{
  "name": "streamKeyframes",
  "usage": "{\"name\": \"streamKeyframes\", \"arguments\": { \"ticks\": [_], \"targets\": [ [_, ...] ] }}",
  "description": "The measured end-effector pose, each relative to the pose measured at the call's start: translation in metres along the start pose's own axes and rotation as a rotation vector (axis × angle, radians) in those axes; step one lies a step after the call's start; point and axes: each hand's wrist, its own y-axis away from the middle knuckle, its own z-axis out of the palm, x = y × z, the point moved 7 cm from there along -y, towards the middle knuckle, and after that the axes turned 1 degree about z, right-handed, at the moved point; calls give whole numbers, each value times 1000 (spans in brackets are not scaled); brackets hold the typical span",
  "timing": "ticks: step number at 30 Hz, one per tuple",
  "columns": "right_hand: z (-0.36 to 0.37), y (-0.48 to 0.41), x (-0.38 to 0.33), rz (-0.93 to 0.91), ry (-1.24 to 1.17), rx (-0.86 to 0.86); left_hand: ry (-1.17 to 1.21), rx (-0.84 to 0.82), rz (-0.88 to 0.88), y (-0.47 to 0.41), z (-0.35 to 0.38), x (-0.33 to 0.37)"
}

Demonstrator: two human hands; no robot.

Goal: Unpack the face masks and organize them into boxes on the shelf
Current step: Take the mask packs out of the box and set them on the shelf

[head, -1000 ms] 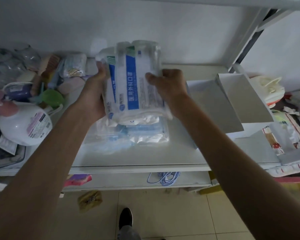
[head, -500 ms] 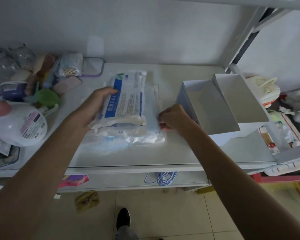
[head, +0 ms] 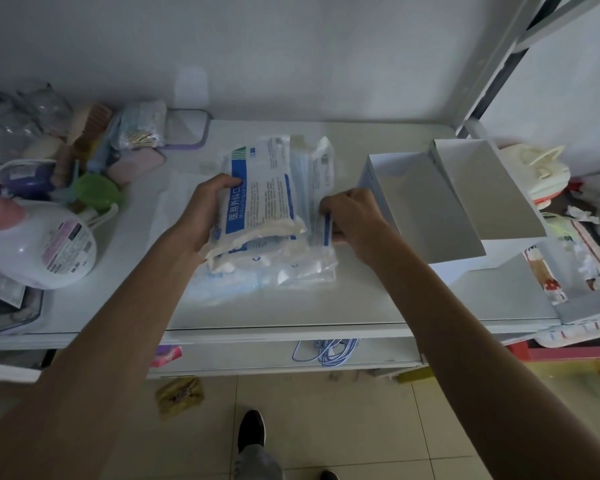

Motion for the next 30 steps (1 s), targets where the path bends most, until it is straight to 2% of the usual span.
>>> {"name": "streamKeyframes", "arguments": {
  "ticks": [3,9,11,13,15,17,19,23,28,30],
  "targets": [
    [-17,10,-23,-136,253,171,9,-10,2,0,0,-3],
    [-43,37,-73,-363,707,260,-47,-1,25,1,1,0],
    [-64,46,-93,-448,588,410,-84,19,76,1,1,6],
    [-88,44,-104,-459,272,528,-116,68,140,1,-2,14],
    [-89,35,-100,-398,-60,425,-91,84,181,2,0,21],
    [-68,27,-90,-361,-201,257,-29,60,202,6,8,26],
    [-43,20,-76,-348,-131,174,23,14,201,11,21,31],
    [-16,13,-52,-316,11,119,28,-31,190,19,38,34],
    [4,16,-39,-190,-68,-162,127,-44,127,18,45,24],
    [6,15,-38,-122,-143,-222,142,-42,94,17,49,24]
  ]
}}
